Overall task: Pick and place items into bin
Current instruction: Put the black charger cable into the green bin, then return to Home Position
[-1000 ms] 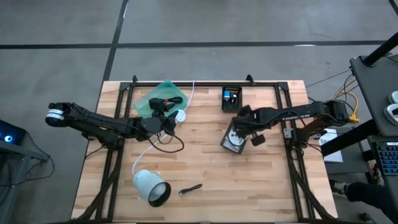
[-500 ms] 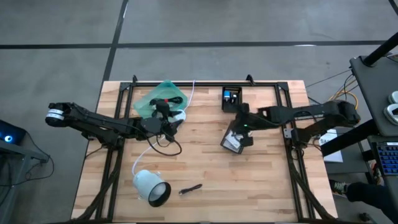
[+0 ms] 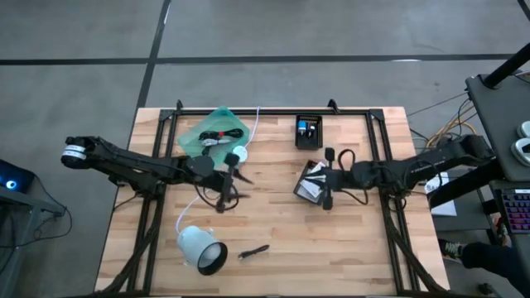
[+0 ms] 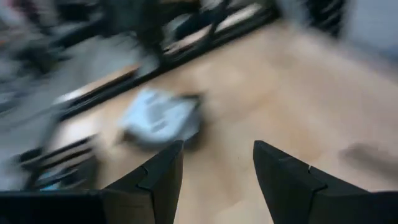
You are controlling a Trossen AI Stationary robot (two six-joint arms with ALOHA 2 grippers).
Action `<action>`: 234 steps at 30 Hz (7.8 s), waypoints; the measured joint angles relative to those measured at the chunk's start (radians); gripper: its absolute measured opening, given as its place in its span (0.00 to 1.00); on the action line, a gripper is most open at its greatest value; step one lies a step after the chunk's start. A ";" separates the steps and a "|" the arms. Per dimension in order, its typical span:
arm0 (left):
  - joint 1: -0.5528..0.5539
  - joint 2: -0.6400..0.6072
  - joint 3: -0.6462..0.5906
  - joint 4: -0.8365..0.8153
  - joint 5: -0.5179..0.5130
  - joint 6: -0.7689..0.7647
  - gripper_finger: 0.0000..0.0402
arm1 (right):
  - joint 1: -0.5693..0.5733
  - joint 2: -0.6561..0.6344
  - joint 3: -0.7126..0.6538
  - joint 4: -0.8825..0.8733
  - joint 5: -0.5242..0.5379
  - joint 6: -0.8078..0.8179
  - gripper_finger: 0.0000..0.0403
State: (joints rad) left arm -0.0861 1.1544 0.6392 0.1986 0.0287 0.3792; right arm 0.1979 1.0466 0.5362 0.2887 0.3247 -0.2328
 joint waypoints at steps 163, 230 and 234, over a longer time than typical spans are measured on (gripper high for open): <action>0.669 0.319 0.602 -1.194 -0.170 -0.566 0.26 | 0.007 0.004 -0.219 0.149 0.096 0.021 0.02; 0.196 -1.127 -0.602 -0.227 0.144 -0.136 0.00 | 0.038 -0.458 -0.526 0.373 0.096 0.070 0.02; 0.196 -1.128 -0.603 -0.227 0.079 -0.150 0.00 | 0.038 -0.635 -0.527 0.137 0.094 0.141 0.02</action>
State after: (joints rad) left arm 0.1097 0.0269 0.0364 -0.0280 0.1073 0.2291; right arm 0.2356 0.4116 0.0090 0.4260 0.4188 -0.0916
